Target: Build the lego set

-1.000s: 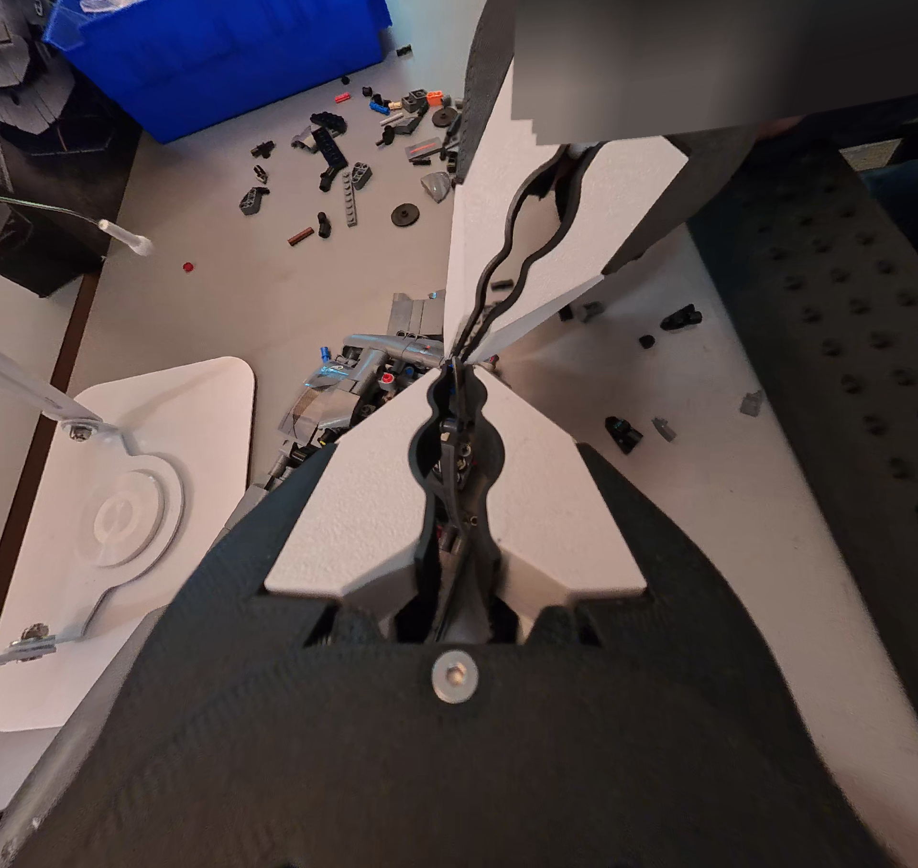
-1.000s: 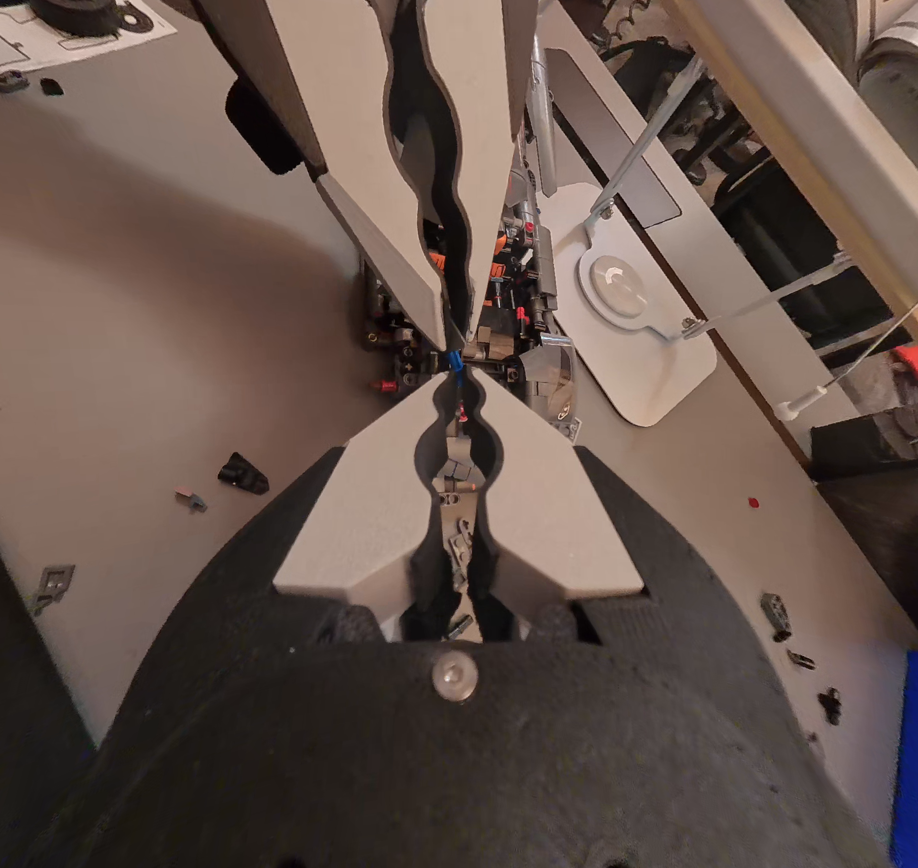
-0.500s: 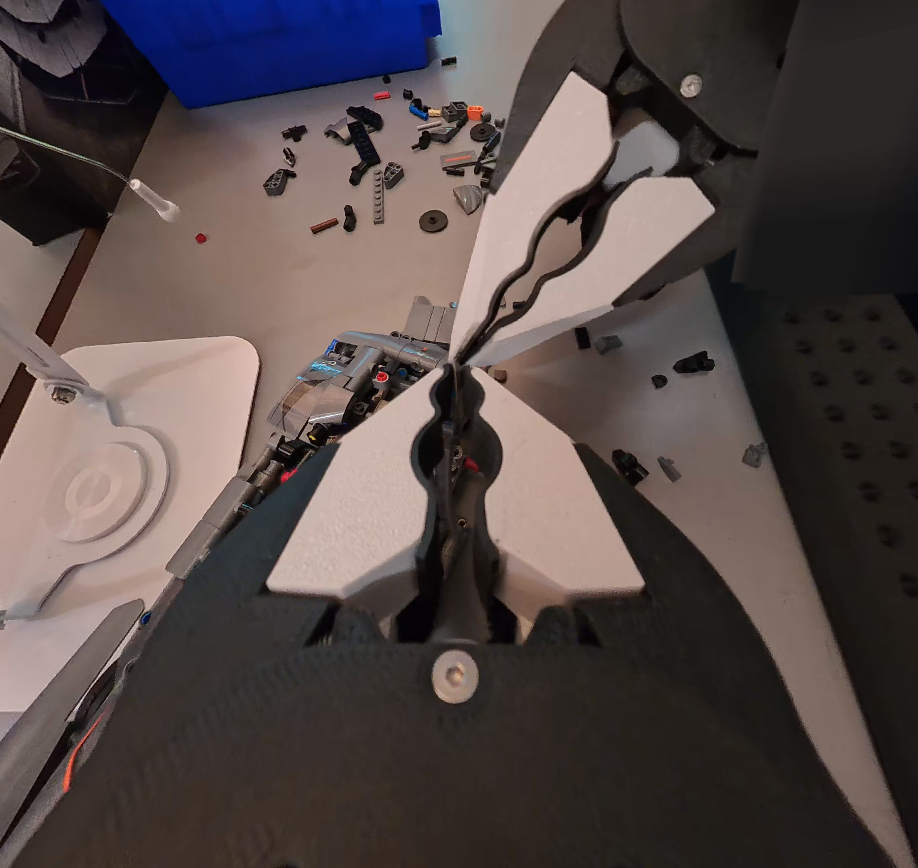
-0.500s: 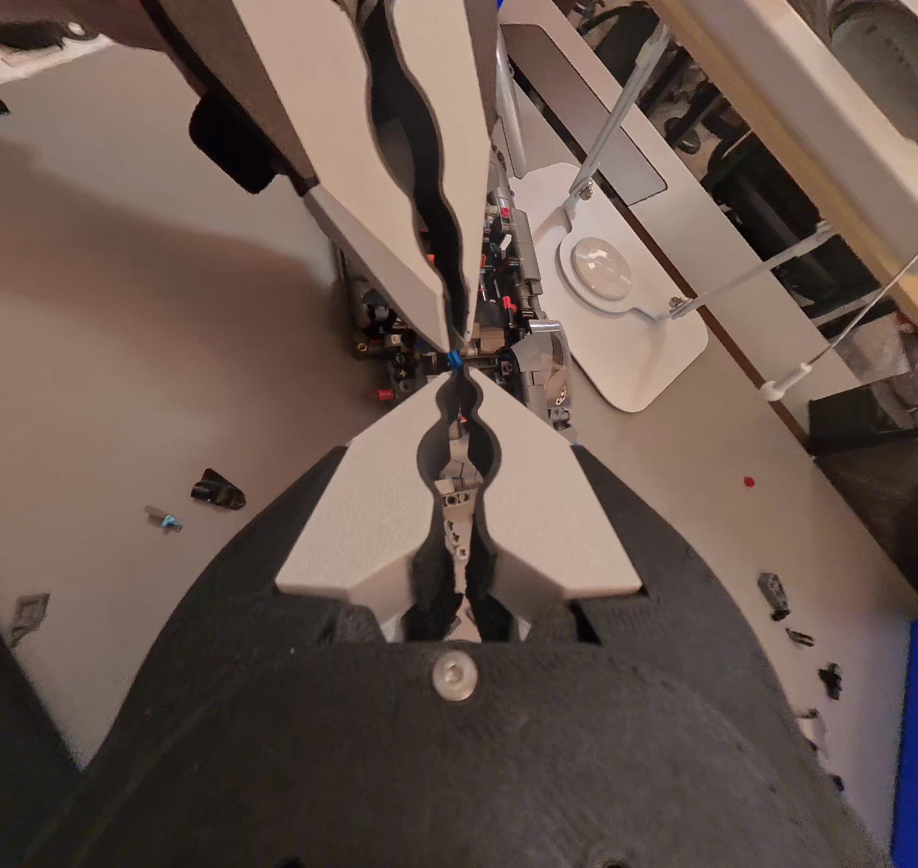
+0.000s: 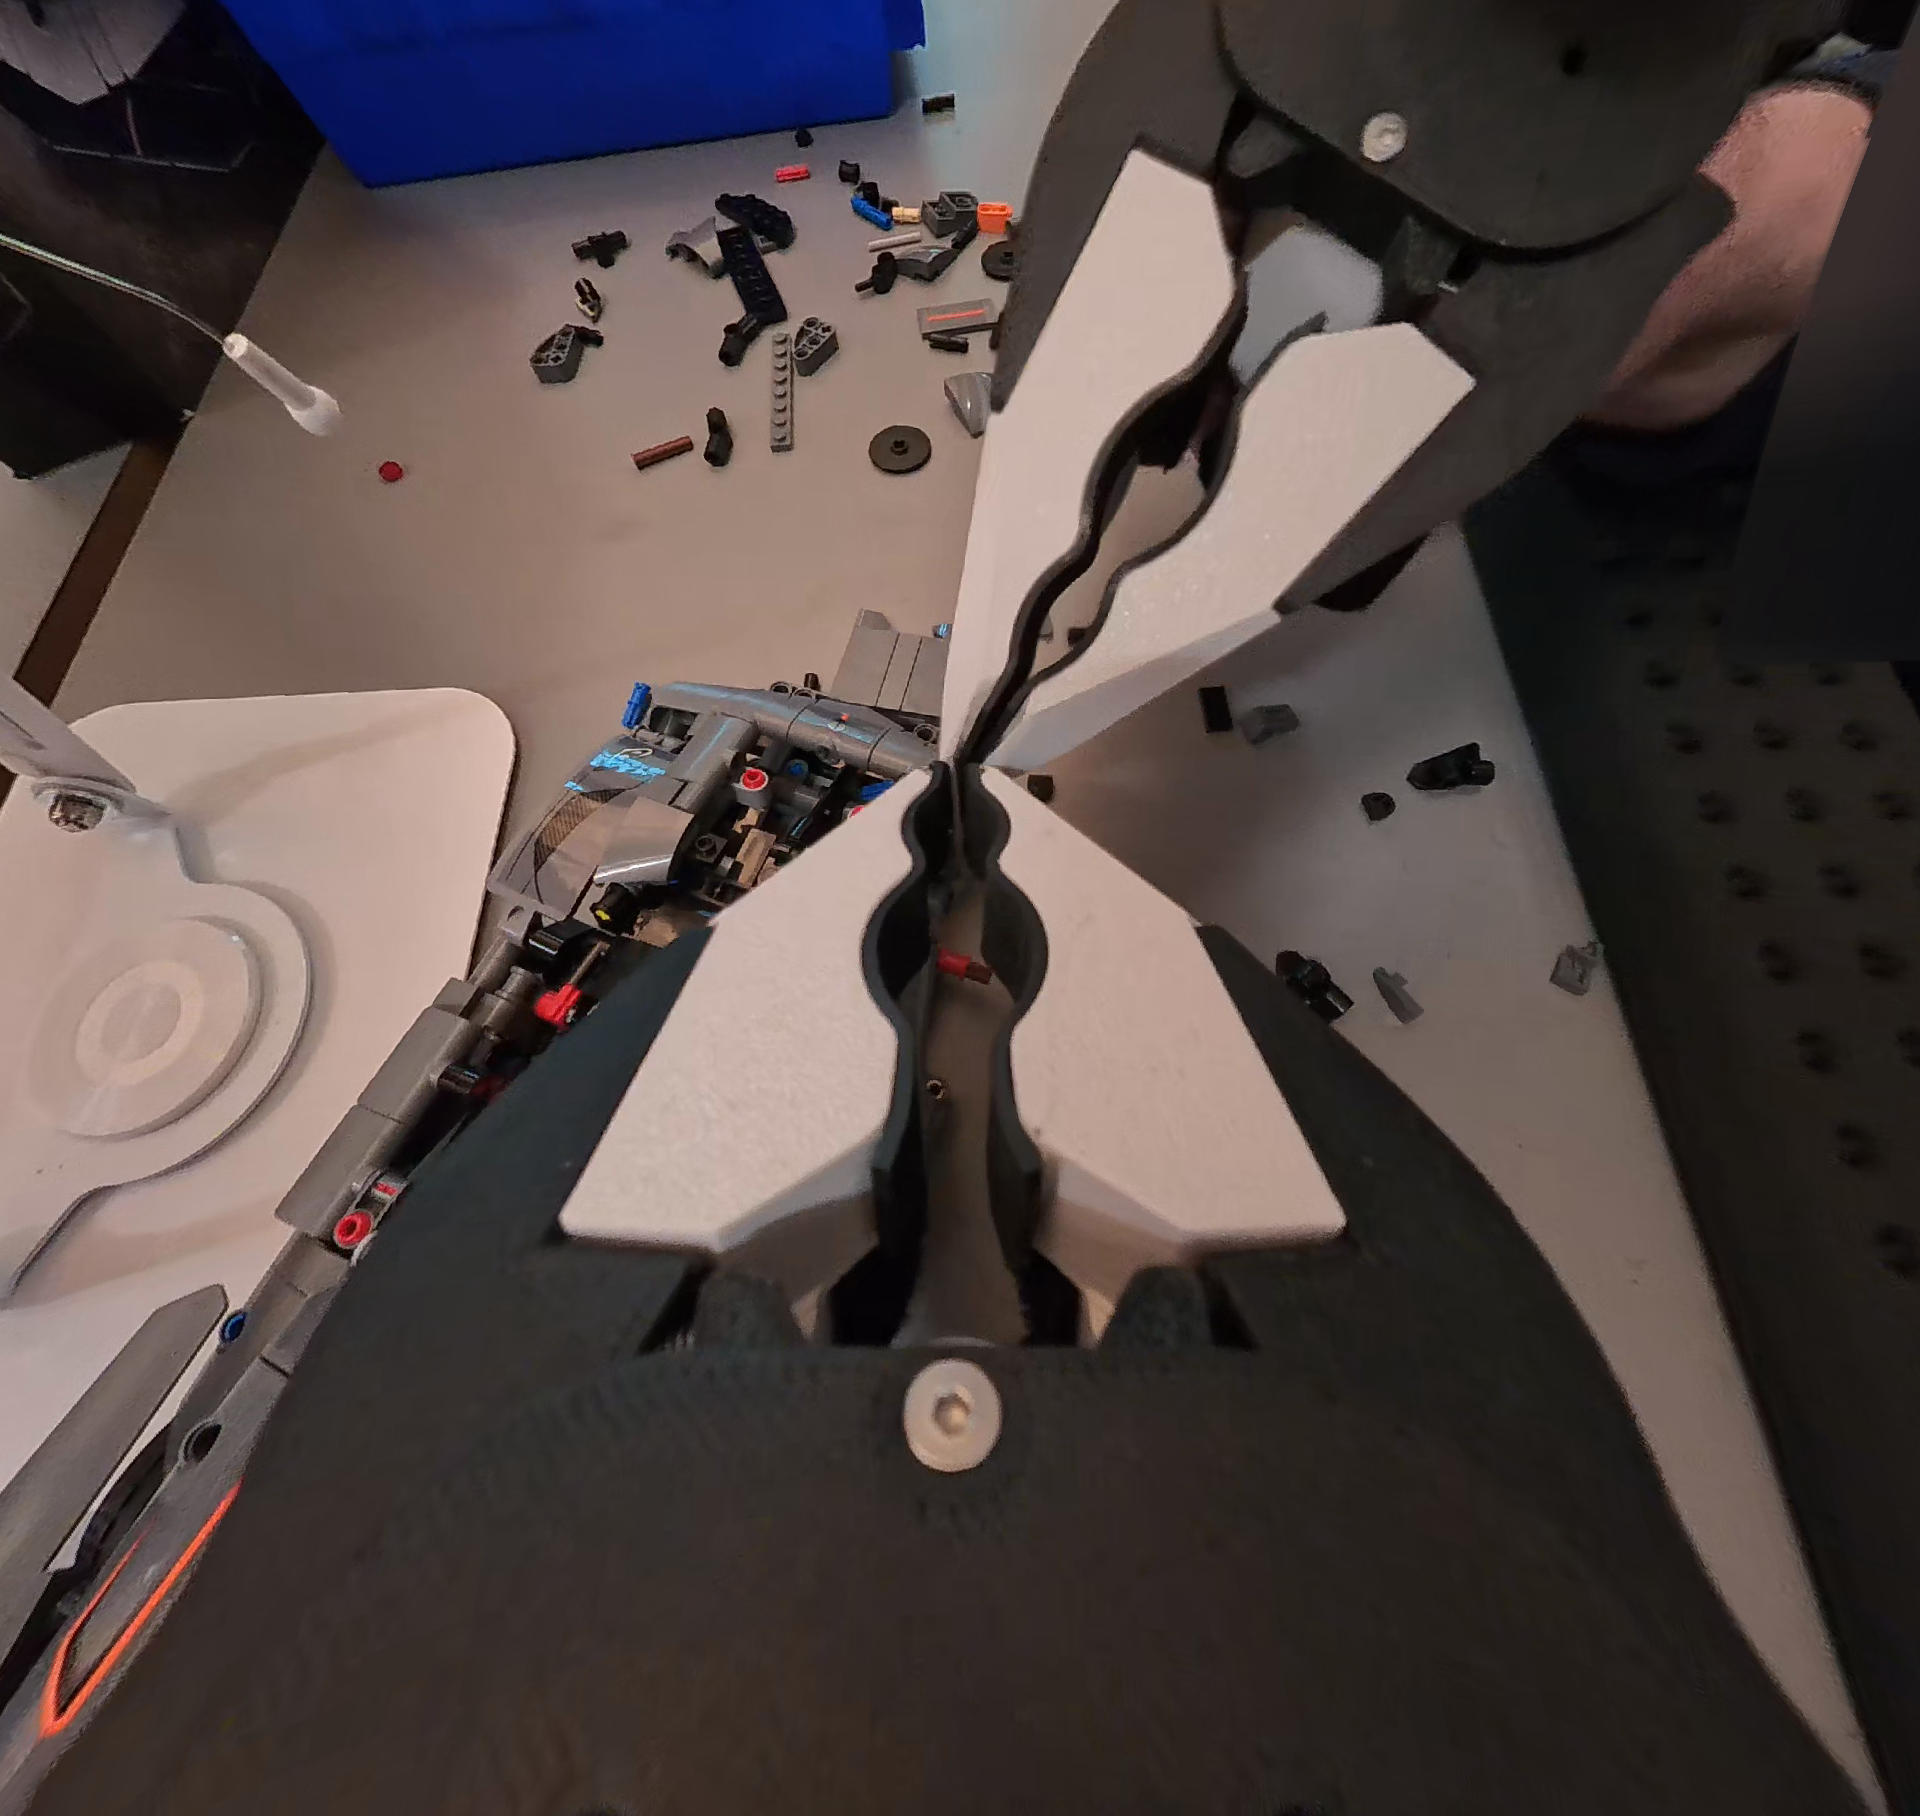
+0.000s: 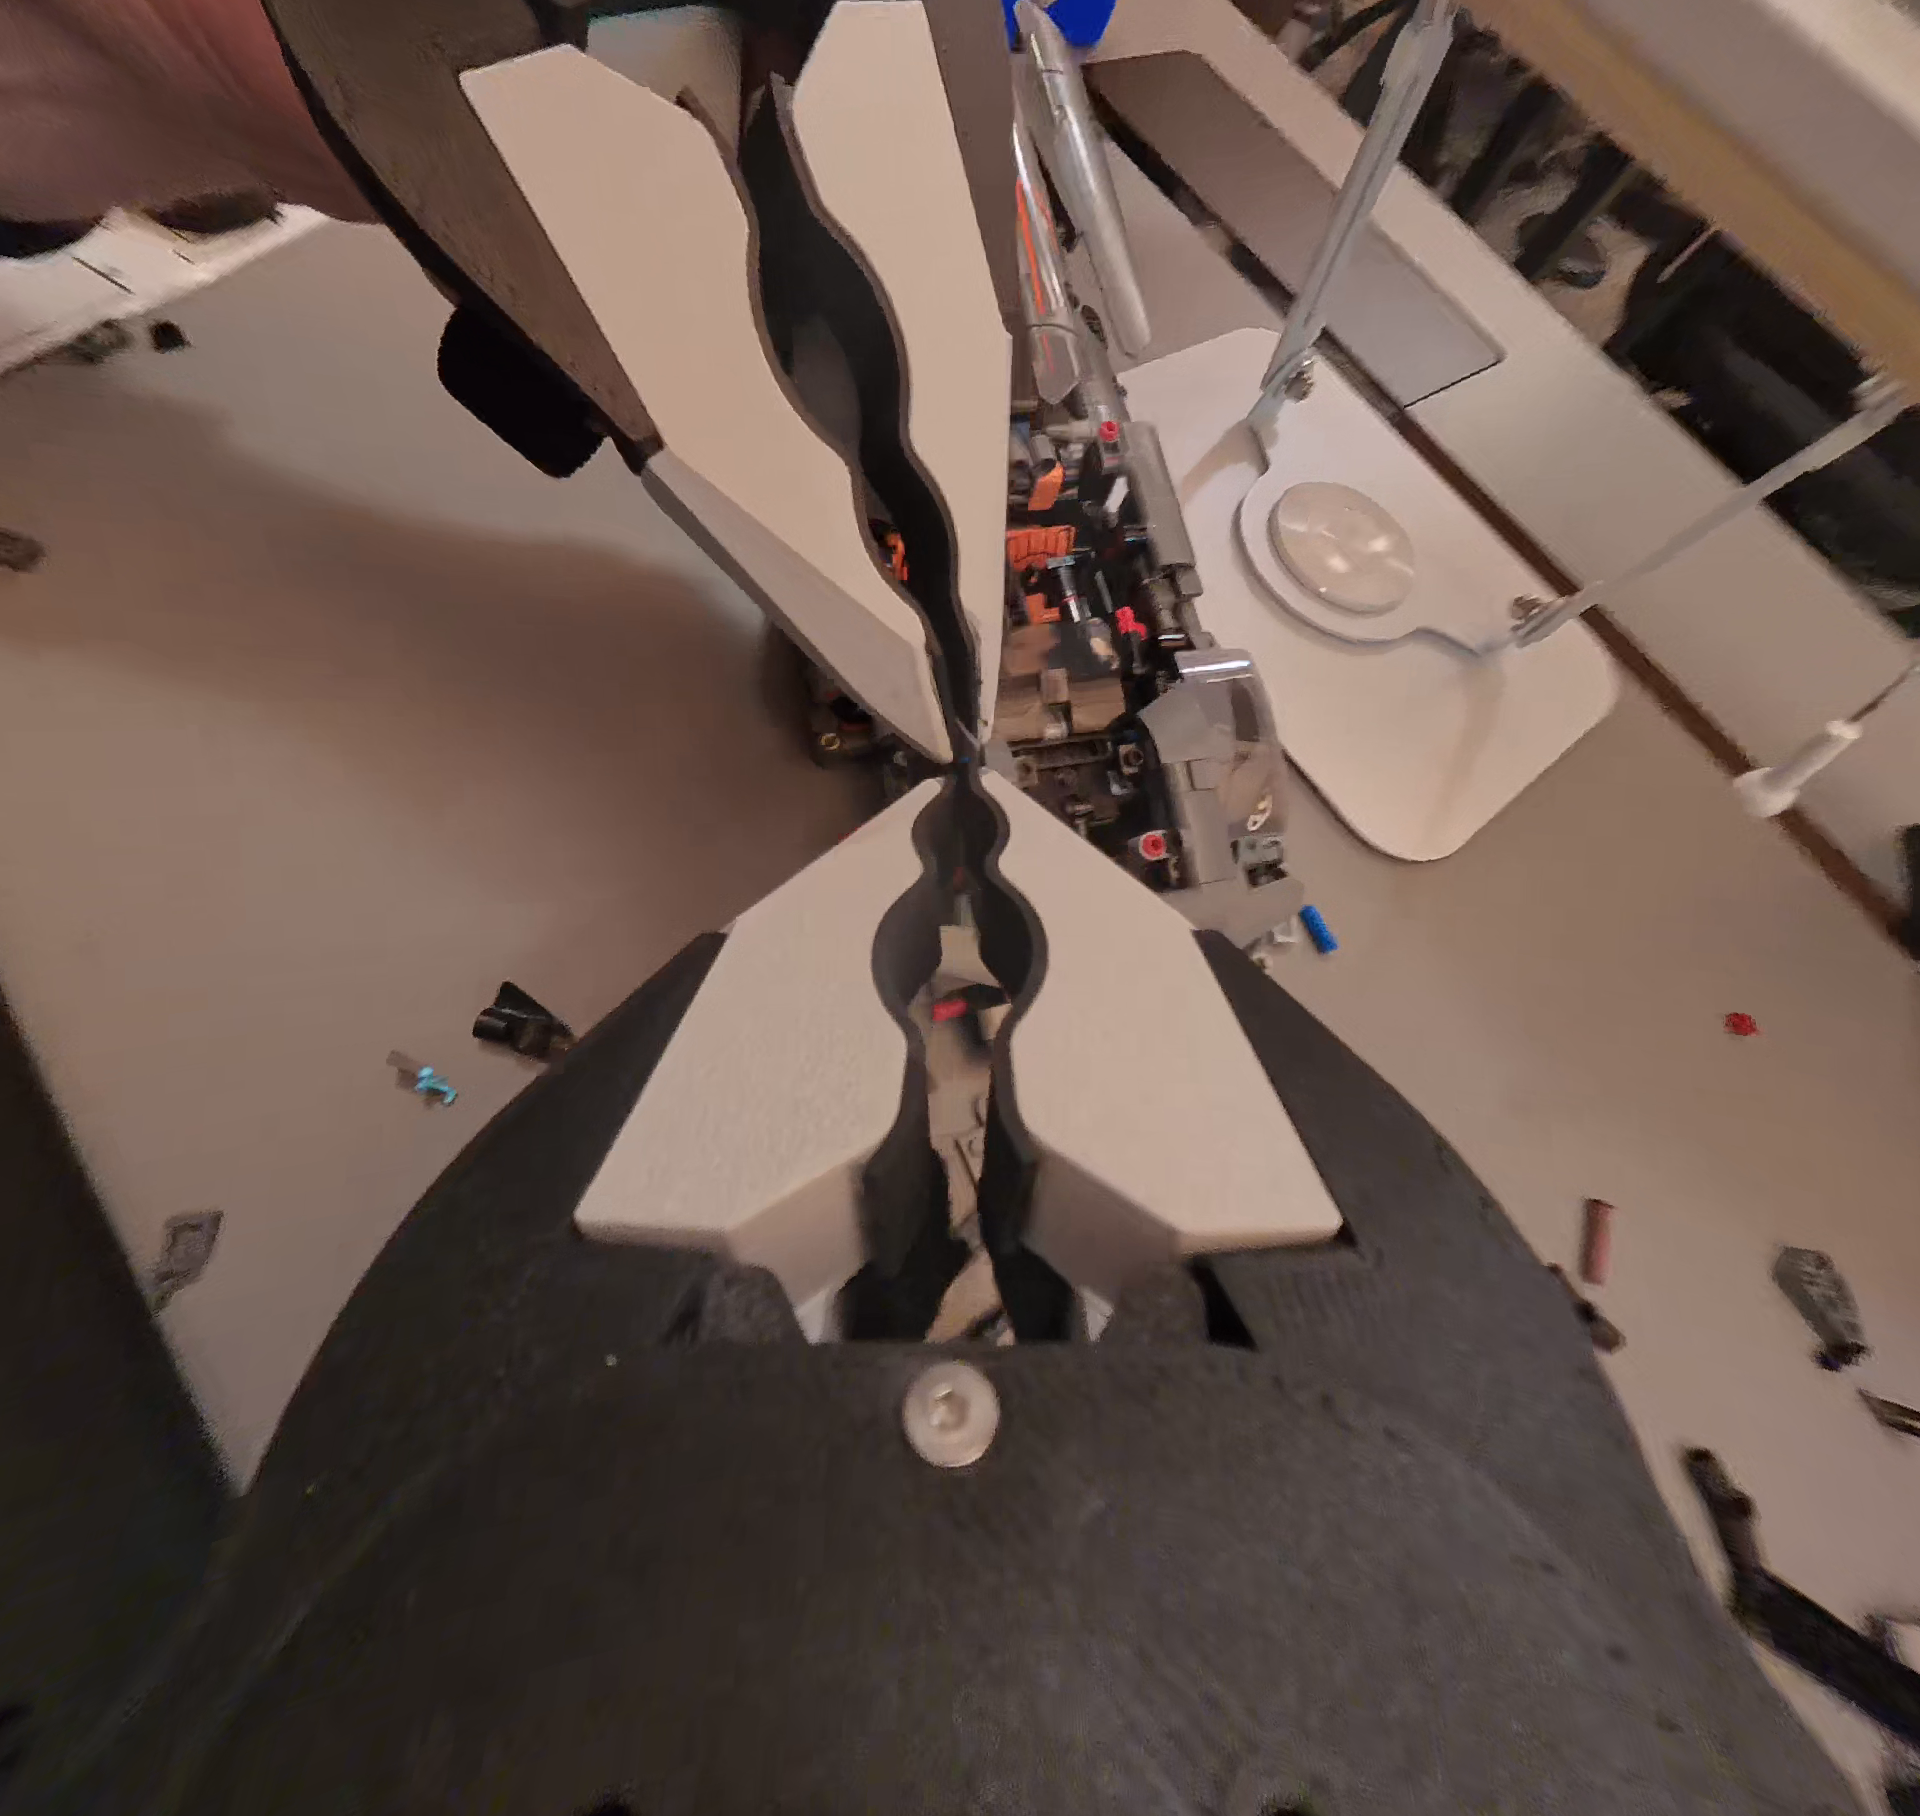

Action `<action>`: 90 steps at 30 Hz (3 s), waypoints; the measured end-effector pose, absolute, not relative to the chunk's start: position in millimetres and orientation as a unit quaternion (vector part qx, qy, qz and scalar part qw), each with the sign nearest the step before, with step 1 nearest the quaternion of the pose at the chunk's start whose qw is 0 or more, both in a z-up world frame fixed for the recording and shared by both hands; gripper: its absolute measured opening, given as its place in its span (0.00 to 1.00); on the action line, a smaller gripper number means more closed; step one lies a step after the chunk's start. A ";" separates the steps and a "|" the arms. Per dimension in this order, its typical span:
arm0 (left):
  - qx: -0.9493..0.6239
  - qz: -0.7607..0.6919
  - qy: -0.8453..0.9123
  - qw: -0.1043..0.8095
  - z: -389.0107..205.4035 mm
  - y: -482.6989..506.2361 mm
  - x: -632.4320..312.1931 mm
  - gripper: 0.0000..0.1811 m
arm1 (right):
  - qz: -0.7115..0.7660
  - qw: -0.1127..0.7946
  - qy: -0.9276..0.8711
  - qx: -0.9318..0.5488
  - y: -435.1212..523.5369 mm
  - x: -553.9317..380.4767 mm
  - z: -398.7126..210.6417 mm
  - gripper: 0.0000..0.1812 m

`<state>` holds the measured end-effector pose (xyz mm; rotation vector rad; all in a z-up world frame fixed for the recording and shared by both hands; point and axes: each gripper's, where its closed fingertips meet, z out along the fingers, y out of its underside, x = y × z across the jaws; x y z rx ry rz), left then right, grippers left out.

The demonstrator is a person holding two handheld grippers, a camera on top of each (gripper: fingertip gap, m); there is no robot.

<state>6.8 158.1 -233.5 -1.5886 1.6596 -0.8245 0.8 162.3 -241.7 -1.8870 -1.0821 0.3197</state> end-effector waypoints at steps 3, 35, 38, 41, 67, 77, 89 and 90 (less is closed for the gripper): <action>-0.609 -0.324 0.639 0.340 -233.6 156.2 6.8 0.00 | 0.165 0.444 -0.431 -0.768 161.0 7.1 -244.3 0.00; -0.602 -0.293 0.672 0.316 -238.0 147.6 -2.3 0.00 | 0.185 0.258 -0.608 -0.728 108.9 -7.3 -324.2 0.02; -0.602 -0.293 0.673 0.316 -238.3 147.5 -2.0 0.00 | 0.179 0.267 -0.610 -0.725 111.0 -3.3 -322.8 0.01; -0.601 -0.282 0.677 0.319 -238.2 147.3 -2.3 0.04 | 0.245 0.289 -0.572 -0.727 109.8 -5.4 -302.8 0.01; -0.495 0.020 0.608 0.620 -167.2 153.8 34.0 0.13 | 0.658 0.428 -0.188 -0.590 148.8 19.5 -154.1 0.01; -0.487 0.019 0.602 0.632 -159.4 154.4 28.5 0.00 | 0.663 0.453 -0.179 -0.569 149.6 27.0 -144.9 0.01; -0.469 0.022 0.646 0.602 -158.7 153.5 21.7 0.00 | 0.637 0.441 -0.232 -0.588 141.4 18.1 -153.4 0.01; -0.470 0.024 0.647 0.601 -159.7 154.1 21.4 0.00 | 0.635 0.441 -0.236 -0.589 140.8 17.2 -153.7 0.01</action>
